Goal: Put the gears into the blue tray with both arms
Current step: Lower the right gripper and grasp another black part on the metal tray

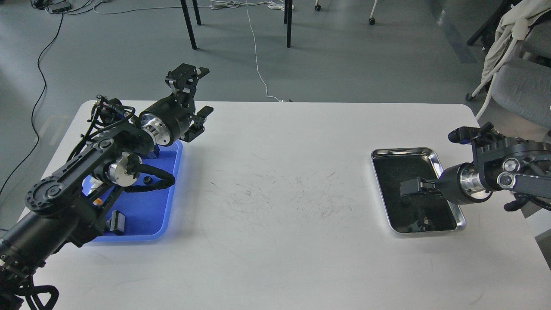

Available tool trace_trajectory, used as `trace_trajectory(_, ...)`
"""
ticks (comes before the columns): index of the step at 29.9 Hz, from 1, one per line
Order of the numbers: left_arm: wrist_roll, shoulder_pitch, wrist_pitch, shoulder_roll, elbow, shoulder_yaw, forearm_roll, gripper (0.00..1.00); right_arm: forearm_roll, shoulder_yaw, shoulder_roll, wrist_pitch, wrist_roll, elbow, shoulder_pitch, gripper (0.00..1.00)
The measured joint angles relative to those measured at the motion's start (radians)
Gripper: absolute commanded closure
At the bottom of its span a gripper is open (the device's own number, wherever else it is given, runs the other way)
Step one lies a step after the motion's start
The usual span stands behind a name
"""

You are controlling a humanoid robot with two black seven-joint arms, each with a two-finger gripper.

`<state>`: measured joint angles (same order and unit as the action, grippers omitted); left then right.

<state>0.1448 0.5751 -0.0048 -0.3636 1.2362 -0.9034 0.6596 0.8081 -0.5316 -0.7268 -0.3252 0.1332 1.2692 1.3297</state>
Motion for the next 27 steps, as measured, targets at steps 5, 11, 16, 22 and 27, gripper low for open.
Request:
trace_trajectory(5, -0.002, -0.02, -0.002, -0.011, 0.0, 0.0, 0.002, 0.02, -0.004, -0.001, 0.058, 0.004, -0.001, -0.053, -0.018, 0.08)
trace_trajectory(11, -0.003, -0.023, -0.003, -0.015, -0.001, 0.0, 0.002, 0.02, -0.004, -0.001, 0.087, 0.004, -0.003, -0.082, -0.025, 0.19)
trace_trajectory(16, -0.003, -0.022, -0.003, -0.015, -0.001, 0.001, 0.002, 0.02, -0.001, -0.001, 0.089, 0.001, -0.008, -0.081, -0.029, 0.23)
trace_trajectory(22, -0.002, -0.022, -0.001, -0.02, -0.001, 0.001, 0.03, 0.02, 0.003, -0.002, 0.089, 0.0, -0.009, -0.079, -0.042, 0.23)
trace_trajectory(27, -0.003, -0.021, 0.0, -0.02, -0.001, 0.001, 0.039, 0.02, 0.003, -0.002, 0.107, 0.0, -0.009, -0.083, -0.048, 0.29)
